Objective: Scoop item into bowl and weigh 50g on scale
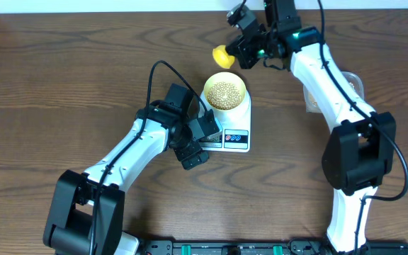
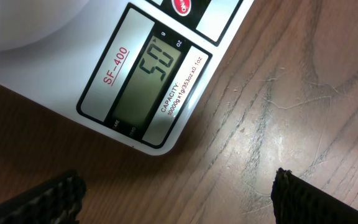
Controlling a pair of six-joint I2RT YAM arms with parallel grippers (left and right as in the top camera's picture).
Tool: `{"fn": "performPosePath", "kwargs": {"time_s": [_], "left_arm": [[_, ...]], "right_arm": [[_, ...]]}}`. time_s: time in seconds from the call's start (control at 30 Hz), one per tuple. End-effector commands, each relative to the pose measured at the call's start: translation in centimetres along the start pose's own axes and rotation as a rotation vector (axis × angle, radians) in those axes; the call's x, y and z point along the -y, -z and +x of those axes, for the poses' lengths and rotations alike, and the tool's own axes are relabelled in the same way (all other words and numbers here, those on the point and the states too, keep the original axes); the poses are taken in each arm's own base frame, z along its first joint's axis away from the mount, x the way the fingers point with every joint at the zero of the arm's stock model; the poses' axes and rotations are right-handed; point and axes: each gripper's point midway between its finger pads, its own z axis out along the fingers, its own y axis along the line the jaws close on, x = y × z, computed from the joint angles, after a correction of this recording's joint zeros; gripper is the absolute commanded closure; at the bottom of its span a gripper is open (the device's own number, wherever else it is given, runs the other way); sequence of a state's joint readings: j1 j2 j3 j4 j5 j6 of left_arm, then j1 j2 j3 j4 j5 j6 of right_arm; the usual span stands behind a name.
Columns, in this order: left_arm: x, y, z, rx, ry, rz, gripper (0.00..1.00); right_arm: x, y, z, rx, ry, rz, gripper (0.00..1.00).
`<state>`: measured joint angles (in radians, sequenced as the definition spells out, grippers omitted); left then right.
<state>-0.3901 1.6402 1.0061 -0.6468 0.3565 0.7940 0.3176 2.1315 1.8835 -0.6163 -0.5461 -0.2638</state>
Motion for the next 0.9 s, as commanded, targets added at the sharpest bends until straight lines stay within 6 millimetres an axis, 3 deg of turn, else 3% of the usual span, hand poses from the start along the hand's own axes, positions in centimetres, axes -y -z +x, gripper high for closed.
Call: {"fn": "performPosePath", "kwargs": {"time_s": [0.0,0.87], "left_arm": [[0.15,-0.33,0.42,-0.016,-0.014,0.006,0.02],[0.16,-0.32,0.41,-0.016,-0.014,0.006,0.02]], "right_arm": [[-0.25,-0.76,0.80,-0.021,-0.053,-0.016,0.99],[-0.41,-0.75,1.10,-0.033,-0.120,-0.022,0.99]]}}
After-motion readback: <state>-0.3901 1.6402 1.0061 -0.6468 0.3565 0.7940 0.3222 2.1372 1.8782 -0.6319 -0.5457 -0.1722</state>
